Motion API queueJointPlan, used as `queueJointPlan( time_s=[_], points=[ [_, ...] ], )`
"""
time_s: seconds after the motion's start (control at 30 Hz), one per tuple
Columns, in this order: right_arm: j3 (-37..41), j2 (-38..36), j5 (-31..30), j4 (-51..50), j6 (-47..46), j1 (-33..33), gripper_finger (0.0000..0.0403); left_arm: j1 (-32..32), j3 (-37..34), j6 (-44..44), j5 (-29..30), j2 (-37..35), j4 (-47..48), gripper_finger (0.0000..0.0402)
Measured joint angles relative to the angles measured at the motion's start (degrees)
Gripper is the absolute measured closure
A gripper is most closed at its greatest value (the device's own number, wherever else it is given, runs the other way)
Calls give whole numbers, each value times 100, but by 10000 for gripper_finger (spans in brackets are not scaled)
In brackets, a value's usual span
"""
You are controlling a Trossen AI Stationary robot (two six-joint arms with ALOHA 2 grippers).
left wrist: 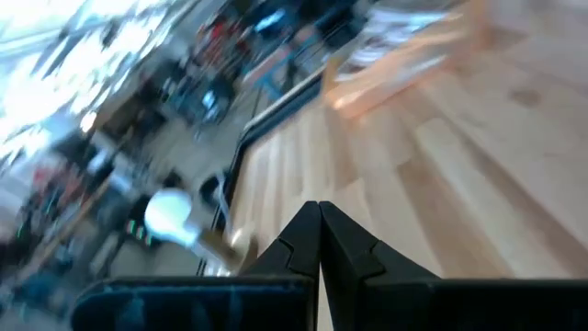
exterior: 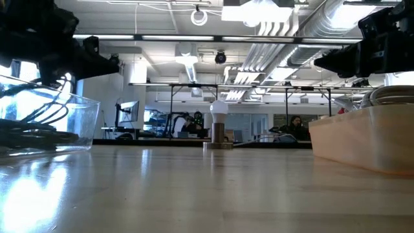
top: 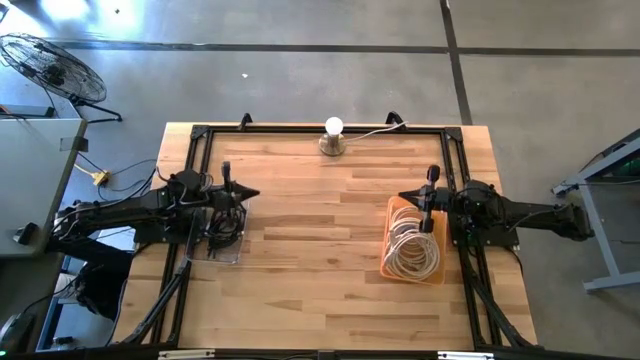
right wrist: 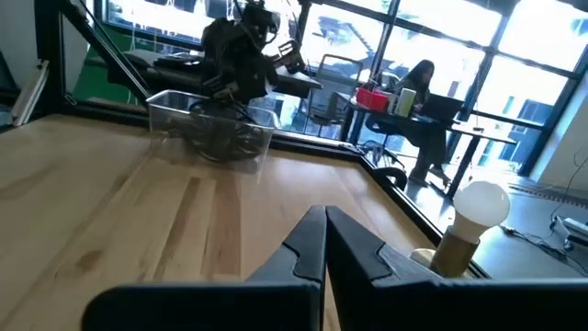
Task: Pick & Place USB Port
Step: Return to Home Position
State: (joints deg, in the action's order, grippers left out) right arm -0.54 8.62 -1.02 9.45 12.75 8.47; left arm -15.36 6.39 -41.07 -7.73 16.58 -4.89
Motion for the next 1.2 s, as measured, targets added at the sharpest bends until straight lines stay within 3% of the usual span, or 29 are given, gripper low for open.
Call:
queueJointPlan(
  time_s=[0.2,0.57,0.8,1.2],
  points=[
    [0,2,-83,49,-140,0,403,-2,0,838,489,2,-88,401],
    [2,2,-267,58,-244,0,403,-2,-329,2768,790,2,-703,401],
    [2,4,-264,-70,-299,0,403,-1,-537,2694,829,6,-1088,401],
    [4,4,-249,-189,-378,0,403,0,-553,2635,252,-5,-1309,401]
  ],
)
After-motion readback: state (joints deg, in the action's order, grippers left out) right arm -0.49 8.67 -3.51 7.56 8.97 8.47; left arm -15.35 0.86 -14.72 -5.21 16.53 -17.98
